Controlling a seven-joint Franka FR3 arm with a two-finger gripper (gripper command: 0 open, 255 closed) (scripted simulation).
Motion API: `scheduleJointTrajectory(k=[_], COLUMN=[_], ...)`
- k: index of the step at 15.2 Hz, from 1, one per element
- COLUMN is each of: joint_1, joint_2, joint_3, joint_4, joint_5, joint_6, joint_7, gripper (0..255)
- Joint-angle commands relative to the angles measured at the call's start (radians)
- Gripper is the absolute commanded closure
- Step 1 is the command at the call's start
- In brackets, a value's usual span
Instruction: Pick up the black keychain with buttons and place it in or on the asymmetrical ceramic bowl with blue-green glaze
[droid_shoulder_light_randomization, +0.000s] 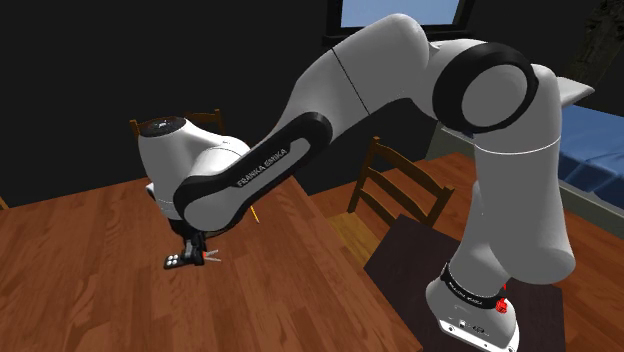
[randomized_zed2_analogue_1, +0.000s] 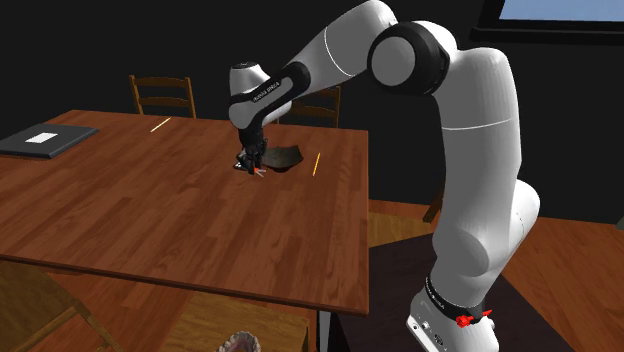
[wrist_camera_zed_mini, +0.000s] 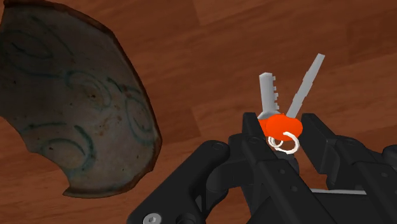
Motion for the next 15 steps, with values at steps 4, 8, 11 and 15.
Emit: scheduleJointTrajectory(k=[4,8,11,15], joint_1=[-0.004,-0.019,-0.057,-0.104], joint_2=[-0.033,-0.04,-0.007,0.051], joint_3=[0.006,0.003,-0.014,-0.034], joint_4=[0.023,0.056,0.114,0.213], joint_5=[0.012,0.021,0.026,0.032], joint_6=[-0.055,-0.095,-0.117,-0.156], joint_7=[-0.009,-0.035,-0.096,-0.175], gripper=[255,255,255,255])
